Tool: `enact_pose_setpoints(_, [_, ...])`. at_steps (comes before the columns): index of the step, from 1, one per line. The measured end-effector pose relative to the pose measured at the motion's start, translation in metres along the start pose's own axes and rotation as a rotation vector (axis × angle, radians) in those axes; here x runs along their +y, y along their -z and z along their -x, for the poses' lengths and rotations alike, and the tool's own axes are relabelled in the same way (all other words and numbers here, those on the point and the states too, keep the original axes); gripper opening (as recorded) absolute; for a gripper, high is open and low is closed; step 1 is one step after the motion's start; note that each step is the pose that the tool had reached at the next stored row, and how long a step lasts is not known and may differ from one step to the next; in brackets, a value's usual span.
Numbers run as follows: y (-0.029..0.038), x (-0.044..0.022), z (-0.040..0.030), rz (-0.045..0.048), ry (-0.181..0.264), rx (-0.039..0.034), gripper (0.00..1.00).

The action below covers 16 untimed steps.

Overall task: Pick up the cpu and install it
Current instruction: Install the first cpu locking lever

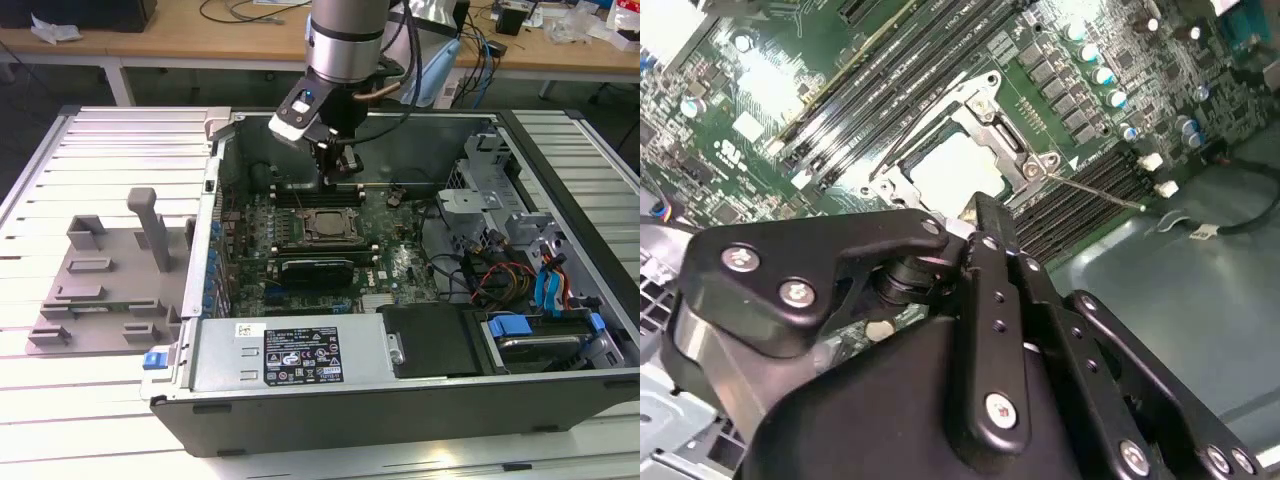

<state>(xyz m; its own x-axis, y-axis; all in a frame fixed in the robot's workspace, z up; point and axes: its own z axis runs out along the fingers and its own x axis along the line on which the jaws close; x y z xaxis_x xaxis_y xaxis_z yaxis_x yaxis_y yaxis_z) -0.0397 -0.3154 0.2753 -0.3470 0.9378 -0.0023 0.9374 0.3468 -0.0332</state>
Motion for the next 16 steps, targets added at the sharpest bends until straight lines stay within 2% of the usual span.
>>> enact_pose_setpoints(1, [0.0,0.0,0.0,0.0002,0.045,-0.0015,0.11])
enact_pose_setpoints(3, [0.0,0.0,0.0,0.0002,0.088,-0.0029,0.11])
enact_pose_setpoints(9, [0.0,0.0,0.0,0.0004,0.131,-0.0043,0.11])
enact_pose_setpoints(10, [0.0,0.0,0.0,0.0004,0.157,-0.0052,0.11])
enact_pose_setpoints(16, [0.0,0.0,0.0,0.0005,0.222,-0.0074,0.11])
